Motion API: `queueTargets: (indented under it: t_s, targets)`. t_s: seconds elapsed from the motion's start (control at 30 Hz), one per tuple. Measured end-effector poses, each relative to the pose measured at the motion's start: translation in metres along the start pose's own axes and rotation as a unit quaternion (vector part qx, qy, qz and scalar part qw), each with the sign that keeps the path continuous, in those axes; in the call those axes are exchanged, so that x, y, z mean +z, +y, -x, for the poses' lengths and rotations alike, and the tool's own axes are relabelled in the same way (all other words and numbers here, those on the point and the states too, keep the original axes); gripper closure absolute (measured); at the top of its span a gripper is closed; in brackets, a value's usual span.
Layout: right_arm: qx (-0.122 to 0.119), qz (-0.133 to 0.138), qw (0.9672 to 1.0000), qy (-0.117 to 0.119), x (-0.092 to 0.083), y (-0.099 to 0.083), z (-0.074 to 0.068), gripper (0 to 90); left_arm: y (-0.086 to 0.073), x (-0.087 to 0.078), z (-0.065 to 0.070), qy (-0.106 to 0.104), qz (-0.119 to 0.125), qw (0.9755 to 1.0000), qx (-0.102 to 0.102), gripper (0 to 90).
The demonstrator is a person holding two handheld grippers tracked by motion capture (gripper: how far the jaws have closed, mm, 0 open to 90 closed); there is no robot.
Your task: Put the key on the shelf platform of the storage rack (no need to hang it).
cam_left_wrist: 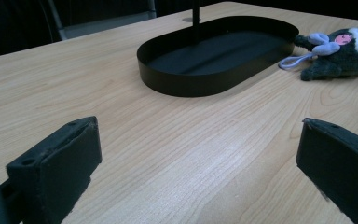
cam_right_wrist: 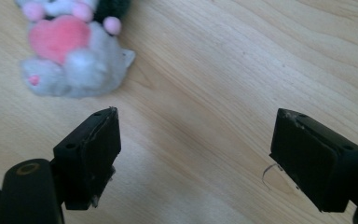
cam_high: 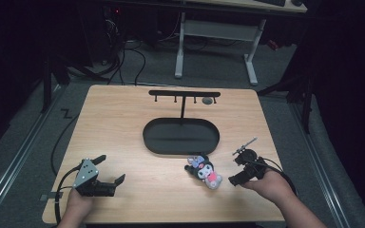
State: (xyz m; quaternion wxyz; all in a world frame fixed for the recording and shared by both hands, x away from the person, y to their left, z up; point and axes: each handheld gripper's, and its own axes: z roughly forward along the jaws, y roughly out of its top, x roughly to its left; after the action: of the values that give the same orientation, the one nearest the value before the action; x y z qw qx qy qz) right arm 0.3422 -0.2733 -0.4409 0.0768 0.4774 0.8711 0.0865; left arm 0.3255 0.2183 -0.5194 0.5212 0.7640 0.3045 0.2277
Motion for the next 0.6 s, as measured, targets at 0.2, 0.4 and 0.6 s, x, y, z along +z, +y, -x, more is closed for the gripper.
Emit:
queueTargets:
  t_s: [0.2, 0.4, 0.6]
  targets:
    - [-0.011, 0.000, 0.9998, 0.017, -0.008, 0.009, -0.013, 10.5, 0.000, 0.001, 0.000, -0.004, -0.002, 1.0000, 0.003, 0.5]
    - [-0.025, 0.001, 0.9995, 0.021, -0.008, 0.019, -0.025, 3.3, -0.001, 0.000, 0.000, -0.005, -0.001, 1.0000, 0.003, 1.0]
    - [-0.045, 0.000, 0.9986, 0.029, -0.006, 0.029, -0.040, 0.6, -0.001, -0.001, 0.000, -0.004, -0.001, 1.0000, 0.002, 1.1]
